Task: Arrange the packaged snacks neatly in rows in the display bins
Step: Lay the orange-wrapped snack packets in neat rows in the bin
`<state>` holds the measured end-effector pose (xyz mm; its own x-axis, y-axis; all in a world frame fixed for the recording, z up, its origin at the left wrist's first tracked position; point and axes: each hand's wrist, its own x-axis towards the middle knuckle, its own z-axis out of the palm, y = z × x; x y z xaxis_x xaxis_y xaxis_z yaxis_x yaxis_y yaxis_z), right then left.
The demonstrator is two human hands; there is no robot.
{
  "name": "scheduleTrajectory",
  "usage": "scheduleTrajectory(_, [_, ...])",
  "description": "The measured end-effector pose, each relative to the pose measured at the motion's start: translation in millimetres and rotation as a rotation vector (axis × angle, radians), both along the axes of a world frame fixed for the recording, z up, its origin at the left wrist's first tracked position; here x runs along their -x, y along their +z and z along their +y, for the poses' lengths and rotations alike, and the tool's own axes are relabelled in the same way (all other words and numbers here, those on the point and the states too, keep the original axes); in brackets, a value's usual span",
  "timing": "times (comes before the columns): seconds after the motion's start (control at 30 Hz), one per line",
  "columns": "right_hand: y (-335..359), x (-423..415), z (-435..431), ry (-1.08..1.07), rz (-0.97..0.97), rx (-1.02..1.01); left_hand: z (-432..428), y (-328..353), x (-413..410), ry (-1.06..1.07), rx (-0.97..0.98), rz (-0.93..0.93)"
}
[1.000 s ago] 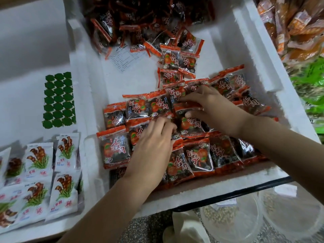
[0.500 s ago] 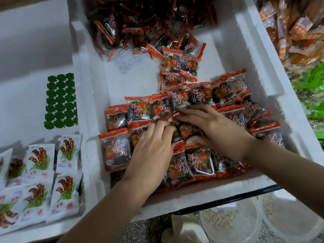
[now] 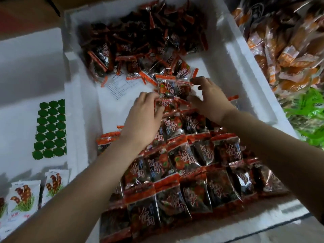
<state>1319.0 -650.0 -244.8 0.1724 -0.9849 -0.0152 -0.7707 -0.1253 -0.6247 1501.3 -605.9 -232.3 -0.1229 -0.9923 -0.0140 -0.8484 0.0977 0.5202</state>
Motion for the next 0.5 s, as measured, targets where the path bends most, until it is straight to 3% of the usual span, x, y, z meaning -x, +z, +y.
scheduleTrajectory(0.33, [-5.8, -1.5, -46.1, -0.001, 0.219, -0.124, -77.7, -20.6, 17.3, 0.254, -0.094, 0.139])
scheduleTrajectory(0.5, [-5.8, 4.0, -50.1, 0.027, 0.093, -0.078, -80.8, -20.4, 24.8, 0.286, -0.127, 0.255])
